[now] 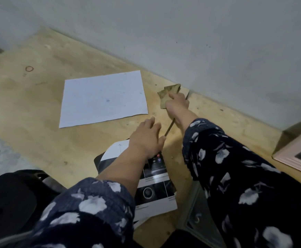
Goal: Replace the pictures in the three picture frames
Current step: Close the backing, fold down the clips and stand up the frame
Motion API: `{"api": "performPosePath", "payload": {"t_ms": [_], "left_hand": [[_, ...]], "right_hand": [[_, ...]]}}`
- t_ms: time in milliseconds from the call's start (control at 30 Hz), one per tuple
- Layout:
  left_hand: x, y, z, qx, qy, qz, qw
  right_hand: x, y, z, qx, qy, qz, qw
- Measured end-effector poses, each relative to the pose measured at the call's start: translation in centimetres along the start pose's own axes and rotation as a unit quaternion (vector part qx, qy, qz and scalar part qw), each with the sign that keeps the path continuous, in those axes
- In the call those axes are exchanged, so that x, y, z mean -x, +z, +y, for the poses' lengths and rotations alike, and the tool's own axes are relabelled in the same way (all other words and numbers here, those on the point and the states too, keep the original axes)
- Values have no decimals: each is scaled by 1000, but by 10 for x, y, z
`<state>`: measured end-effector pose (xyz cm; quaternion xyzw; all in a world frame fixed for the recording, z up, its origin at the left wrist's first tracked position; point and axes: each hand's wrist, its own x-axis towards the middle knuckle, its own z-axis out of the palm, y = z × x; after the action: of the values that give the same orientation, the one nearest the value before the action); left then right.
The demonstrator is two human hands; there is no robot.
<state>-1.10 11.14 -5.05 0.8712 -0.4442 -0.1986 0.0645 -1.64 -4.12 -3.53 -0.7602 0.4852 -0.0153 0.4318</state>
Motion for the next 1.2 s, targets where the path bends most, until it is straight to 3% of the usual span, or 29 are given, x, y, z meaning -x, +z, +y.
{"api": "performPosePath", "payload": {"t_ms": [167, 267, 433, 533, 667, 1033, 1200], "left_hand": [[2, 0, 2, -1, -7, -8, 1000], [5, -2, 7, -12, -8, -30, 999], [15, -13, 16, -52, 13, -44, 998], [44, -4, 31, -49, 80, 5, 996], [89, 28, 49, -26, 138, -24, 990], [159, 74, 39, -71, 206, -54, 974], [161, 84, 41, -39, 196, -34, 979]], "right_hand": [[16, -13, 12, -132, -45, 101, 985], [31, -32, 30, -148, -51, 156, 975], [81, -69, 59, -172, -42, 141, 974], [113, -83, 84, -78, -64, 156, 983], [153, -79, 117, 35, -103, 163, 981], [187, -59, 149, 218, -100, 189, 952], [178, -48, 149, 296, -99, 138, 940]]}}
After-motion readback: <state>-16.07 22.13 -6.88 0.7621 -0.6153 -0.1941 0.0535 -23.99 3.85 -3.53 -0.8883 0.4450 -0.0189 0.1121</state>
